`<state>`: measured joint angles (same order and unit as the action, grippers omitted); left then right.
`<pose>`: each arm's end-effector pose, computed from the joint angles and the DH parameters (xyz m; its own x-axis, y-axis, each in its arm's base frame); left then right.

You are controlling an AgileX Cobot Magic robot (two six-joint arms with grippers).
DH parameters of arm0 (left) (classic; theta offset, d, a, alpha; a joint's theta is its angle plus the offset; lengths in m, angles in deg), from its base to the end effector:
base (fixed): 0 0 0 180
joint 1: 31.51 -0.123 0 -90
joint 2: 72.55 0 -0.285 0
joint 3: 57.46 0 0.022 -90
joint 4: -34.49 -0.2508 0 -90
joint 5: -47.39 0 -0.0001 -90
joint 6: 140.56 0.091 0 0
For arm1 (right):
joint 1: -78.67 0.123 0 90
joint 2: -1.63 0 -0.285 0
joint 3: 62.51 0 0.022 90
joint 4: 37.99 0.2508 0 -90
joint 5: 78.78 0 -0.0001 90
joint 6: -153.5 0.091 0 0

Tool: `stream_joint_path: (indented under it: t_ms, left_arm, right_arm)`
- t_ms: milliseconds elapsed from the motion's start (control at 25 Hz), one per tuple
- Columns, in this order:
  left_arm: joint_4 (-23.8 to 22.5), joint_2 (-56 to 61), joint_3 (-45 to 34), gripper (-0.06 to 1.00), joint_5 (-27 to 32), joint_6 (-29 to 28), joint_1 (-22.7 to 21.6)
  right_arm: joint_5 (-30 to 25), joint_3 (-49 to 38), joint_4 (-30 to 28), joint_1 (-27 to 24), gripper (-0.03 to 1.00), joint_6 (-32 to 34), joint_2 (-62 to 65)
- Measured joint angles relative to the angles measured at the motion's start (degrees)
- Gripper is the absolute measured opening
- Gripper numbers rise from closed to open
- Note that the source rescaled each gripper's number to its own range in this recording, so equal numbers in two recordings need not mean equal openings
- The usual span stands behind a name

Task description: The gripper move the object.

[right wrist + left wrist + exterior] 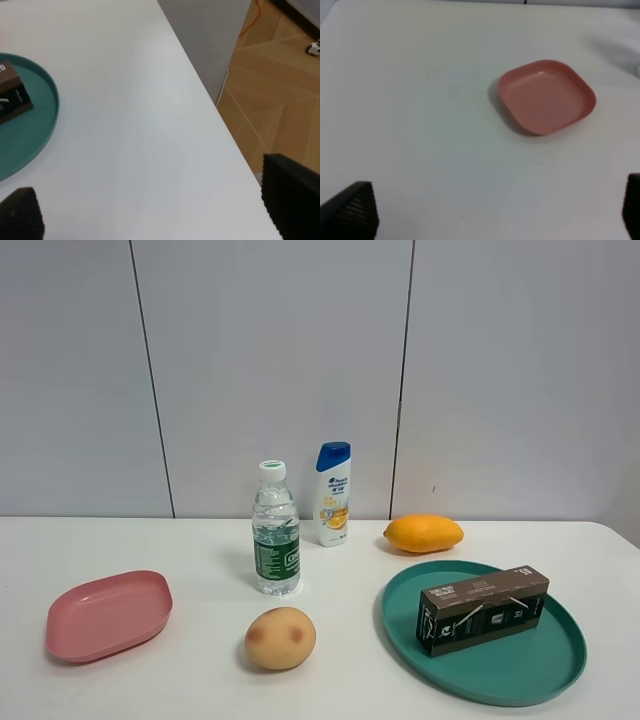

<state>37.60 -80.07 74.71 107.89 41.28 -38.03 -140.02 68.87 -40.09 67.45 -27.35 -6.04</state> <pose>-0.0064 -0.0051 0.2813 -0.4330 -0.0441 -0.9003 -0.0689 0.9975 -0.0157 -0.0059 -0.0018 0.2764 -0.4601 0.0582 -0.8860 0.2076 0.9772 -0.0436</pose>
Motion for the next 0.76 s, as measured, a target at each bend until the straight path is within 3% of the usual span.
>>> stream_joint_path:
  t_ms: [760]
  left_arm:
    - [0.0,0.0,0.0,1.00,0.0,-0.1,0.2]
  right_arm:
    - [0.0,0.0,0.0,0.0,1.00,0.0,0.0]
